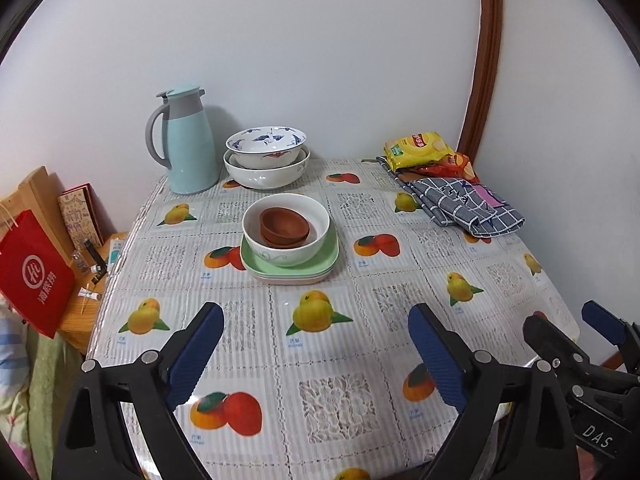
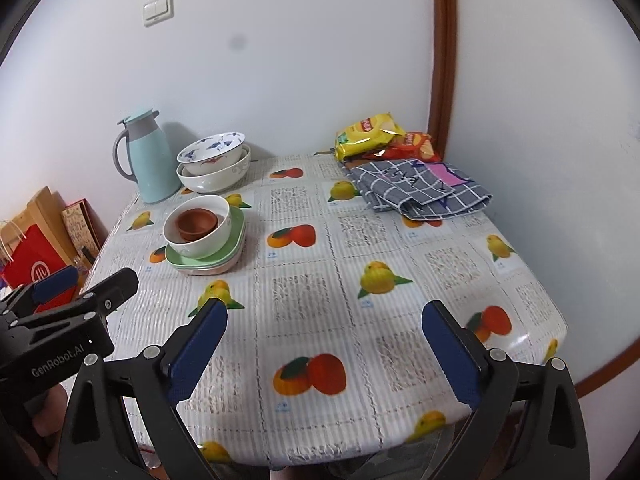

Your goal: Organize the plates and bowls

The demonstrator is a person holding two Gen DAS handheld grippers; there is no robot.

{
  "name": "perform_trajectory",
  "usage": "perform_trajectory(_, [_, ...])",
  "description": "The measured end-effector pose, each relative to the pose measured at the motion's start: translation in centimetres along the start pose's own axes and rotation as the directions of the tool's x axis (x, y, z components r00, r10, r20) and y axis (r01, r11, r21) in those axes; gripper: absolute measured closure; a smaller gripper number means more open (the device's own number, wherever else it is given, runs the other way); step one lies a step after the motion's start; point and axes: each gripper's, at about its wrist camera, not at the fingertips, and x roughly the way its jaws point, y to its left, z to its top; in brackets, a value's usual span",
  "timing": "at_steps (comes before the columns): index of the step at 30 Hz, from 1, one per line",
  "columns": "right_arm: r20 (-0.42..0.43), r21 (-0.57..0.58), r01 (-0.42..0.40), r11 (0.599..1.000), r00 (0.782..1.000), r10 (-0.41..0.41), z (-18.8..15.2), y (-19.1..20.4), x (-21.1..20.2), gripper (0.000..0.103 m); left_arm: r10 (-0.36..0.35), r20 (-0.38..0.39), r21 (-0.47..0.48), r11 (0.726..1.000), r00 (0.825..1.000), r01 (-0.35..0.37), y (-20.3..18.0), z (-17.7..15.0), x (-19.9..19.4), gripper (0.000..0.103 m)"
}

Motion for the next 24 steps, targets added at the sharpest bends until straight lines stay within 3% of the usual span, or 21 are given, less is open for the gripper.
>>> perform_trajectory(24, [0.019,0.013,0.015,1.0,1.0,-0.015,-1.6,-0.9,-1.8,0.006,0.001,0.023,0.014,1.0,1.0,-0.002,-0.7,-0.9,-1.6,0.008])
